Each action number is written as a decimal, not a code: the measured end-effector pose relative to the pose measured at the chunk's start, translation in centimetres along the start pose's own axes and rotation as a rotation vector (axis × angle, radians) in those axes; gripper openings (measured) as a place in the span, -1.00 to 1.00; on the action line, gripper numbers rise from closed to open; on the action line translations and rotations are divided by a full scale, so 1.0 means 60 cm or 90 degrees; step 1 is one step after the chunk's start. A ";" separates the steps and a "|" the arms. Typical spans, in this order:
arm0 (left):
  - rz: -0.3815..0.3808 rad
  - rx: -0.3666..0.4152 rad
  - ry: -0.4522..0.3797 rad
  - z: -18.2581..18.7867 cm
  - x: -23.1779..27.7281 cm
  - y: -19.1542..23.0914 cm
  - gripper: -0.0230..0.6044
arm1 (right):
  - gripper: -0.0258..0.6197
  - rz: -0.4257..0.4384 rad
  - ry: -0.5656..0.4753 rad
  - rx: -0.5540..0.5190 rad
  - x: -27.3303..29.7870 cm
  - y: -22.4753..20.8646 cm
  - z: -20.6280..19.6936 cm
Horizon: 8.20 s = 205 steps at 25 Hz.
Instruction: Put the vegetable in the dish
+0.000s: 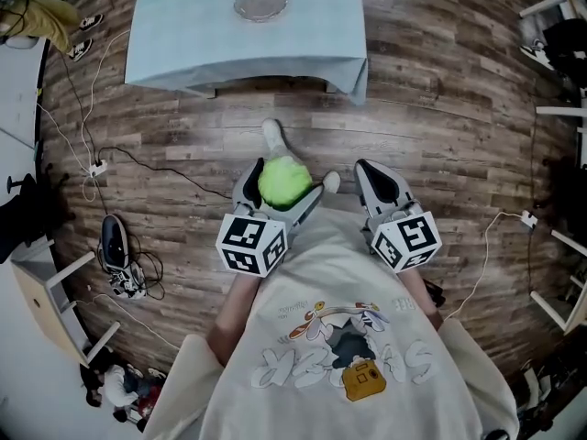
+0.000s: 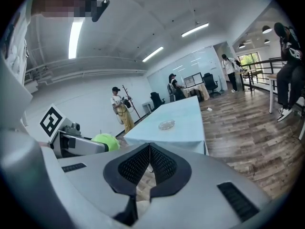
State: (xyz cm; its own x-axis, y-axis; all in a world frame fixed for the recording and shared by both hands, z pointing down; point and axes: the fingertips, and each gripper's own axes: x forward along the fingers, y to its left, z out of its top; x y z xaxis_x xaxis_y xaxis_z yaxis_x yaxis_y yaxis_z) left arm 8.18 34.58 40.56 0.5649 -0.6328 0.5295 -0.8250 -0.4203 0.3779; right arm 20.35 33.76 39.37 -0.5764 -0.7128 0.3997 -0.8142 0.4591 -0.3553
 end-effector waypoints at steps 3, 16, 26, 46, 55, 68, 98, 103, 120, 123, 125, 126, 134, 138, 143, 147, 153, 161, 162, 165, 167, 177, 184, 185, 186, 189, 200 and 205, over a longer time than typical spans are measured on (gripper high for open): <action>0.002 -0.003 -0.003 0.032 0.022 0.034 0.78 | -0.86 -0.001 0.006 -0.005 0.043 -0.009 0.022; -0.030 -0.001 -0.029 0.207 0.084 0.217 0.78 | -0.86 -0.043 0.007 -0.010 0.254 -0.010 0.147; -0.059 -0.011 -0.041 0.299 0.107 0.364 0.77 | -0.86 -0.071 0.010 -0.022 0.400 0.033 0.206; -0.031 0.030 -0.014 0.408 0.244 0.419 0.77 | -0.86 -0.007 0.021 -0.042 0.559 -0.053 0.315; -0.004 0.027 0.020 0.421 0.327 0.440 0.77 | -0.86 0.036 0.060 -0.089 0.609 -0.103 0.330; 0.021 0.021 0.068 0.388 0.440 0.480 0.78 | -0.86 0.055 0.118 -0.093 0.657 -0.182 0.319; 0.070 0.034 0.107 0.334 0.589 0.512 0.77 | -0.86 0.076 0.184 -0.124 0.757 -0.247 0.235; 0.071 0.053 0.117 0.328 0.613 0.516 0.77 | -0.86 0.074 0.195 -0.121 0.765 -0.268 0.219; 0.115 -0.002 0.168 0.282 0.668 0.562 0.78 | -0.86 0.094 0.252 -0.133 0.780 -0.288 0.155; 0.129 0.001 0.181 0.276 0.674 0.575 0.77 | -0.86 0.089 0.253 -0.130 0.781 -0.289 0.155; 0.135 0.001 0.189 0.272 0.674 0.580 0.77 | -0.86 0.085 0.253 -0.126 0.779 -0.288 0.156; 0.137 0.001 0.195 0.269 0.675 0.582 0.78 | -0.86 0.083 0.254 -0.124 0.779 -0.288 0.156; 0.156 0.036 0.225 0.264 0.684 0.592 0.78 | -0.86 0.055 0.256 -0.108 0.777 -0.303 0.157; 0.160 0.052 0.223 0.260 0.679 0.590 0.77 | -0.86 0.043 0.254 -0.099 0.778 -0.311 0.158; 0.136 0.050 0.160 0.299 0.670 0.581 0.77 | -0.86 0.032 0.253 -0.083 0.778 -0.318 0.156; 0.132 0.059 0.156 0.311 0.662 0.585 0.77 | -0.86 0.022 0.251 -0.075 0.779 -0.320 0.159; 0.122 0.066 0.164 0.309 0.633 0.589 0.70 | -0.86 0.016 0.242 -0.068 0.780 -0.315 0.163; 0.114 0.041 0.140 0.307 0.595 0.573 0.27 | -0.86 0.021 0.235 -0.078 0.773 -0.293 0.169; 0.112 0.042 0.138 0.306 0.590 0.571 0.20 | -0.86 0.021 0.234 -0.081 0.774 -0.290 0.170; 0.109 0.054 0.136 0.300 0.570 0.564 -0.05 | -0.86 0.010 0.224 -0.080 0.771 -0.292 0.177; 0.112 0.060 0.136 0.294 0.552 0.563 -0.20 | -0.86 0.001 0.215 -0.071 0.767 -0.293 0.184; 0.145 0.097 0.044 0.356 0.403 0.545 -0.70 | -0.86 0.078 0.212 -0.191 0.725 -0.220 0.244; 0.087 0.151 -0.007 0.401 0.314 0.481 -0.77 | -0.86 0.122 0.150 -0.209 0.671 -0.118 0.317; 0.084 0.156 -0.016 0.406 0.303 0.476 -0.77 | -0.86 0.120 0.142 -0.205 0.665 -0.107 0.320; 0.080 0.161 -0.027 0.413 0.293 0.472 -0.79 | -0.86 0.119 0.136 -0.197 0.663 -0.098 0.321; 0.064 0.171 -0.056 0.434 0.269 0.465 -0.79 | -0.86 0.131 0.133 -0.167 0.664 -0.077 0.314; 0.029 0.183 -0.043 0.385 0.230 0.477 -0.79 | -0.86 0.171 0.163 -0.199 0.637 0.005 0.270; 0.002 0.185 -0.030 0.356 0.212 0.454 -0.79 | -0.86 0.142 0.148 -0.191 0.603 0.023 0.259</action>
State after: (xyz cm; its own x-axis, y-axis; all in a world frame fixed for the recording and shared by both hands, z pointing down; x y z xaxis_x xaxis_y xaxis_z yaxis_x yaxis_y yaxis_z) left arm -7.46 1.21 41.37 0.5670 -0.6607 0.4918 -0.8005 -0.5828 0.1399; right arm -0.52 0.38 40.23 -0.7122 -0.4563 0.5334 -0.6328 0.7463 -0.2065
